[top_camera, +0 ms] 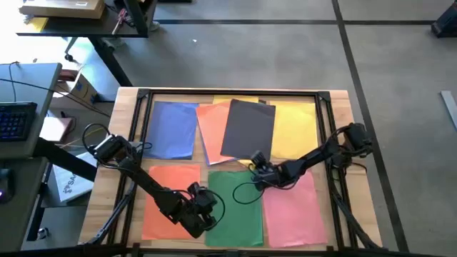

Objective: Organize paper
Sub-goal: Stack the yellow paper under the colored papers on the right yellow paper

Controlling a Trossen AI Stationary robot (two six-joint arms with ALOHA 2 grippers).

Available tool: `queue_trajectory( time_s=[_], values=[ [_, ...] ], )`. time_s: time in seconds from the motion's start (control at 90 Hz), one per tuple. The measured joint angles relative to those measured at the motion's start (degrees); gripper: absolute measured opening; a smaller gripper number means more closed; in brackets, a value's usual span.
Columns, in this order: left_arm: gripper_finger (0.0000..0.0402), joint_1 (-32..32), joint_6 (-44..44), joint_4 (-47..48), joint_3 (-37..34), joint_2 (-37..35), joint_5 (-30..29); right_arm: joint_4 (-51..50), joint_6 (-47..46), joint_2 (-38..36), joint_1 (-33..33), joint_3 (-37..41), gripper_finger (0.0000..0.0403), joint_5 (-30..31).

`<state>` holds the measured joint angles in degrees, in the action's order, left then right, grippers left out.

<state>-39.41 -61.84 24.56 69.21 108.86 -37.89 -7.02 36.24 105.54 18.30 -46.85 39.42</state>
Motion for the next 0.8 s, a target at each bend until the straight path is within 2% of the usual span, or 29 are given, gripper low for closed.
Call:
queue_trajectory(
  time_s=[0.189, 0.422, 0.667, 0.8],
  values=[
    [0.0000, -0.01, -0.01, -0.02, 0.00, 0.00, 0.03, 3.44, -0.95, 0.11, -0.77, 0.06, 0.0104, 2.11],
    [0.0000, -0.01, -0.01, -0.04, 0.00, 0.00, 0.09, 3.40, -4.27, 0.03, 0.20, -0.95, 0.0010, 3.77],
    [0.0000, -0.01, 0.01, -0.47, 0.00, 0.00, -0.19, -3.31, -10.57, -5.69, 2.67, -1.05, 0.0000, 3.58],
    [0.0000, 0.36, 0.08, -0.52, 0.00, 0.00, -2.53, -7.02, -12.00, -11.28, 3.20, -1.06, 0.0000, 3.64]
  ],
)
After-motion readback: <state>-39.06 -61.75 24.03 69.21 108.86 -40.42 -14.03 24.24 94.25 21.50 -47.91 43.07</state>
